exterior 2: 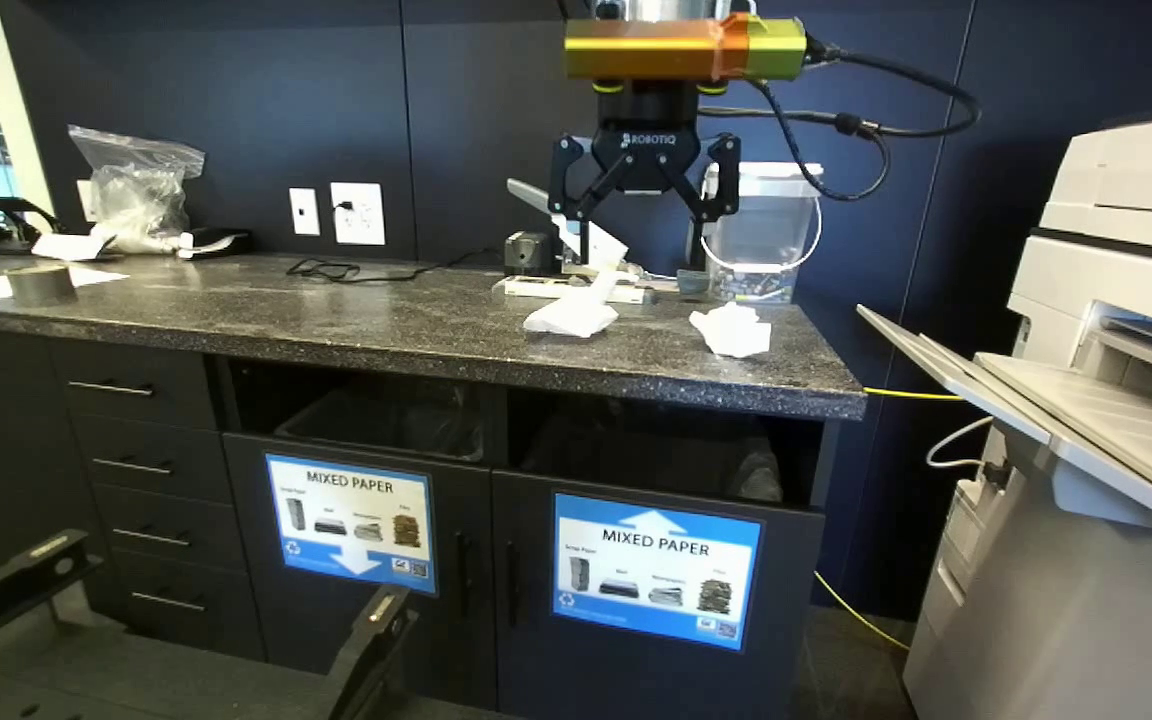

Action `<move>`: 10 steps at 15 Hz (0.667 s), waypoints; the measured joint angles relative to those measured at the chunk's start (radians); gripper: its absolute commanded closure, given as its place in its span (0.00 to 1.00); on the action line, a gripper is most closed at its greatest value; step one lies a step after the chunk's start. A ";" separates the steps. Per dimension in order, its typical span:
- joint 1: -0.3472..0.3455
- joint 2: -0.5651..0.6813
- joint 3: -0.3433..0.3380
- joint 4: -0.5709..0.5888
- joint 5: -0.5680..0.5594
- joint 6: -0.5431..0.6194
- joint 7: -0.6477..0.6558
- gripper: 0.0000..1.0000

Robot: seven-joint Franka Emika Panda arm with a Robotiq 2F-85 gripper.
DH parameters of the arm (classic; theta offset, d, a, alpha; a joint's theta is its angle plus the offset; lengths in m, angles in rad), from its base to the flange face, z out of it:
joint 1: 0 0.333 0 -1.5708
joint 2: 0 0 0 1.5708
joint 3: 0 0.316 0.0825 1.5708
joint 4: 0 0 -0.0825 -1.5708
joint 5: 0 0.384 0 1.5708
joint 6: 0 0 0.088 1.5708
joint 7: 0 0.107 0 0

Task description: Place the to white papers on the counter inside the waste bin on the right

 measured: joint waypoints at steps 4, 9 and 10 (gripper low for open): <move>-0.069 0.157 0.082 0.180 0.223 -0.044 -0.289 0.00; -0.254 0.382 0.202 0.440 0.294 -0.127 -0.546 0.00; -0.285 0.426 0.221 0.489 0.294 -0.137 -0.575 0.00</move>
